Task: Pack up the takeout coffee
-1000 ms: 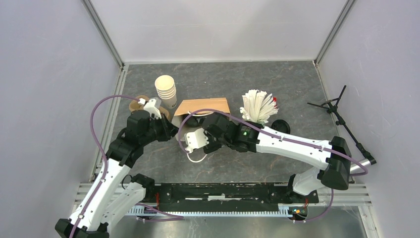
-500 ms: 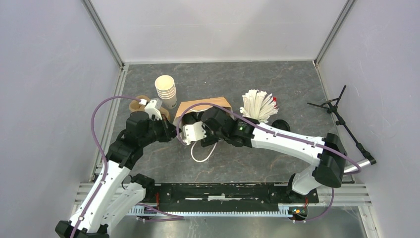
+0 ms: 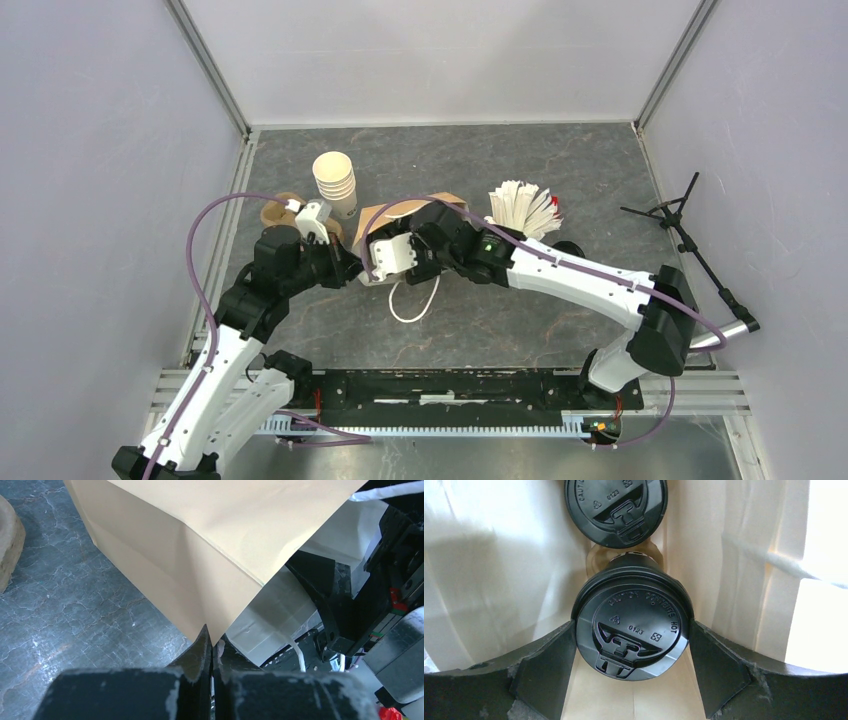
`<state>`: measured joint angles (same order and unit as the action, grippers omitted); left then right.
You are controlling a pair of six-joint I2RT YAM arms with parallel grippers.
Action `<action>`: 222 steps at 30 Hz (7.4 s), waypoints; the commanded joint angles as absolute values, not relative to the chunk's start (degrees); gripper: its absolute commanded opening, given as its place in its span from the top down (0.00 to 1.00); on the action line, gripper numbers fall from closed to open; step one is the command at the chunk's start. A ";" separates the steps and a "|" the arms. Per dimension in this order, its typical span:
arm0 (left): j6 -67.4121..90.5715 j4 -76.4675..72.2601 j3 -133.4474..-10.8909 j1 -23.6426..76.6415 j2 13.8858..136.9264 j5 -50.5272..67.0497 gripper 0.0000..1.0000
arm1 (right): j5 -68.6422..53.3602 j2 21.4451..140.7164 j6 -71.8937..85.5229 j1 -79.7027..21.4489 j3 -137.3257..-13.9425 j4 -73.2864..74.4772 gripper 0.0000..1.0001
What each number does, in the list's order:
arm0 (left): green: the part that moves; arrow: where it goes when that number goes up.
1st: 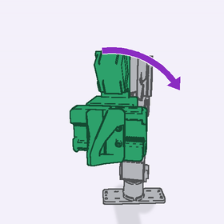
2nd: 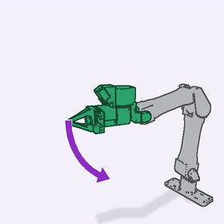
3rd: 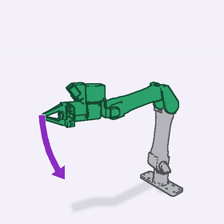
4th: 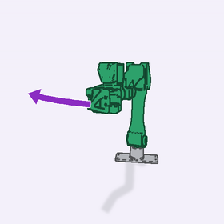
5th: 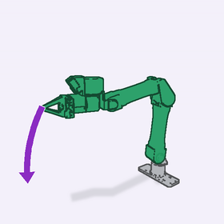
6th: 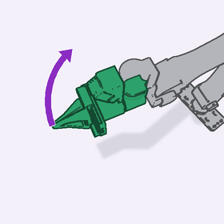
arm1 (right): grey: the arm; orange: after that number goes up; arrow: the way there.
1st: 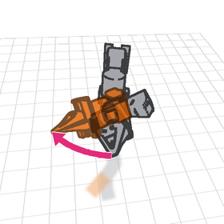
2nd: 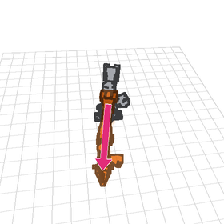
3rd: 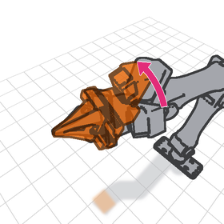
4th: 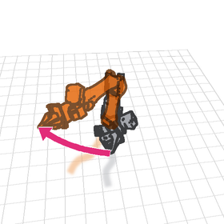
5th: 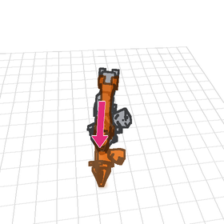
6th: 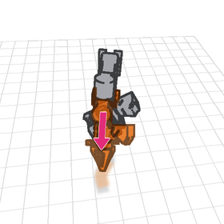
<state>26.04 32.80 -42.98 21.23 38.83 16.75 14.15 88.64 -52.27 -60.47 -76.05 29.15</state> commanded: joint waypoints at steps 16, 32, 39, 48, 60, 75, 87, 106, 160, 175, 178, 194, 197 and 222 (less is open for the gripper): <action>22.05 31.29 -45.82 21.13 40.63 19.69 0.98 | 12.87 86.85 -55.24 -59.86 -69.67 20.94 0.17; 22.23 32.45 -47.12 21.13 41.67 17.05 0.89 | 14.22 87.92 -56.05 -57.76 -69.74 18.63 0.16; 22.77 32.65 -47.82 21.16 42.38 15.92 0.76 | 13.55 88.79 -55.81 -57.22 -70.75 19.58 0.15; 23.41 33.95 -47.33 21.18 42.72 14.23 0.58 | 13.36 89.85 -55.03 -56.87 -71.64 18.50 0.15; 24.79 30.85 -46.75 21.17 44.80 13.58 0.60 | 12.88 90.51 -54.74 -56.43 -71.21 17.80 0.15; 25.18 29.48 -46.59 21.26 44.52 17.25 0.93 | 15.36 91.26 -55.19 -55.83 -68.34 14.31 0.15; 25.58 27.57 -46.72 21.20 44.72 19.40 0.93 | 15.84 91.46 -54.93 -55.45 -66.15 14.54 0.15; 25.67 26.90 -46.08 21.33 45.17 21.36 0.92 | 15.31 94.05 -53.92 -54.07 -64.35 8.58 0.15; 27.82 27.69 -48.16 22.64 49.13 16.26 0.98 | 13.71 96.68 -50.72 -51.86 -60.06 3.44 0.13; 27.50 27.07 -48.77 22.63 49.66 16.57 0.95 | 12.91 96.15 -50.10 -51.62 -61.17 3.77 0.07; 27.48 27.40 -49.11 22.65 49.88 16.18 0.95 | 12.45 95.34 -50.52 -51.65 -62.06 4.31 0.05; 26.70 29.01 -50.44 22.67 50.34 15.12 0.95 | 11.20 92.97 -52.01 -51.98 -65.31 9.70 0.02; 26.58 29.01 -50.71 22.65 50.51 15.22 0.95 | 11.03 92.64 -52.46 -52.20 -65.72 10.35 0.02; 26.50 28.64 -50.45 22.67 50.19 15.21 0.95 | 12.57 92.01 -53.76 -54.17 -69.66 16.22 0.02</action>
<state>25.26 31.16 -48.05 22.59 50.74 14.11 12.23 93.69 -53.41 -53.63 -66.35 14.39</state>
